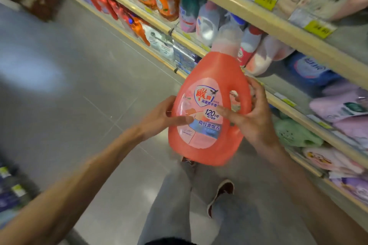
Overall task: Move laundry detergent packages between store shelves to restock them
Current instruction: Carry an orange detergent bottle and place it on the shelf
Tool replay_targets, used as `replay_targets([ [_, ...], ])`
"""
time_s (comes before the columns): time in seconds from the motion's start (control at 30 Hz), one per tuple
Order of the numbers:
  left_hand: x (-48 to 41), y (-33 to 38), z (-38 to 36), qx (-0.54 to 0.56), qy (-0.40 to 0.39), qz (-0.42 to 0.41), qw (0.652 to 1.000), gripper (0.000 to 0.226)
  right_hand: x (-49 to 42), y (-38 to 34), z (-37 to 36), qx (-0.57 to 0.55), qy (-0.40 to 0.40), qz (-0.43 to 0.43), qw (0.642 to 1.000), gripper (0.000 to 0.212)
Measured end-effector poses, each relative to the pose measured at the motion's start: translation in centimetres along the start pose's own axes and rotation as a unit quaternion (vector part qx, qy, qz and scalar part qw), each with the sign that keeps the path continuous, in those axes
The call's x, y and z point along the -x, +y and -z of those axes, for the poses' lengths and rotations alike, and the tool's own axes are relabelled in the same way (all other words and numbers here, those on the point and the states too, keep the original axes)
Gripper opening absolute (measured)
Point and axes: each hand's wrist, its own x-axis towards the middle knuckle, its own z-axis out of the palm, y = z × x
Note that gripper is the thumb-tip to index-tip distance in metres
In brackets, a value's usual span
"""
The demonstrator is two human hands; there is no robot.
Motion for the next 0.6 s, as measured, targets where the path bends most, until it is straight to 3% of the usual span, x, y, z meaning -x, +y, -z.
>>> replay_targets([
  [0.3,11.9,7.7,-0.6,0.115,0.189,-0.094,0.971,0.060,4.0,-14.7,-0.1,0.055,-0.066,0.091,0.992,0.091],
  [0.6,19.5,12.3,0.0,0.181,0.264,-0.174,0.931,0.049,8.8,-21.4,-1.2,0.026,-0.084,0.163,0.983,0.086],
])
